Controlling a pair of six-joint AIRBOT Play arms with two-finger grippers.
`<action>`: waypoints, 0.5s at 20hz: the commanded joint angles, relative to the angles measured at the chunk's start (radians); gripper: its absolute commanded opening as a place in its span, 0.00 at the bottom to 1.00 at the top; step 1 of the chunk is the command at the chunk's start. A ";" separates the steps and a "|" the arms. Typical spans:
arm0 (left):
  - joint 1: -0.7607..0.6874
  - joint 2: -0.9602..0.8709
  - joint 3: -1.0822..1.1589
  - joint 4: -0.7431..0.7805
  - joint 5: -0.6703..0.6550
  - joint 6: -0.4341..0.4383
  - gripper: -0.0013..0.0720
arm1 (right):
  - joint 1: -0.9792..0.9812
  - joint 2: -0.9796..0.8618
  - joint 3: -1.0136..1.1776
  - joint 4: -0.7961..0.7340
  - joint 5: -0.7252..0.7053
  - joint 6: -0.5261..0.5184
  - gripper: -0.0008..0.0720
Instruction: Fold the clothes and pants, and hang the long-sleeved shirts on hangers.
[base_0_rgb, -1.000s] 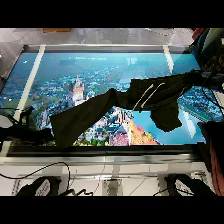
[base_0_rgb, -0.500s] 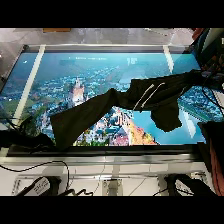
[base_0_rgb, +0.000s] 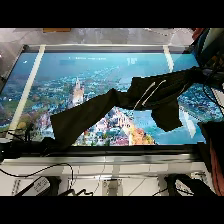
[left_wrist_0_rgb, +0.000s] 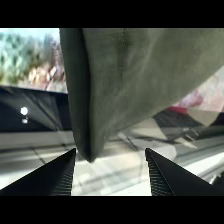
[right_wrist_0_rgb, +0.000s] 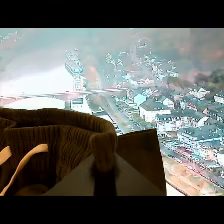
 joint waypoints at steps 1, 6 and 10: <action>0.003 -0.001 -0.022 -0.025 0.060 0.058 0.66 | -0.001 0.001 0.000 0.001 -0.004 0.000 0.06; -0.020 -0.002 -0.026 -0.003 0.110 0.069 0.66 | -0.001 0.001 0.000 0.001 -0.005 0.000 0.06; -0.145 -0.005 -0.027 -0.013 0.143 0.069 0.34 | -0.001 0.001 0.000 0.000 -0.005 0.000 0.06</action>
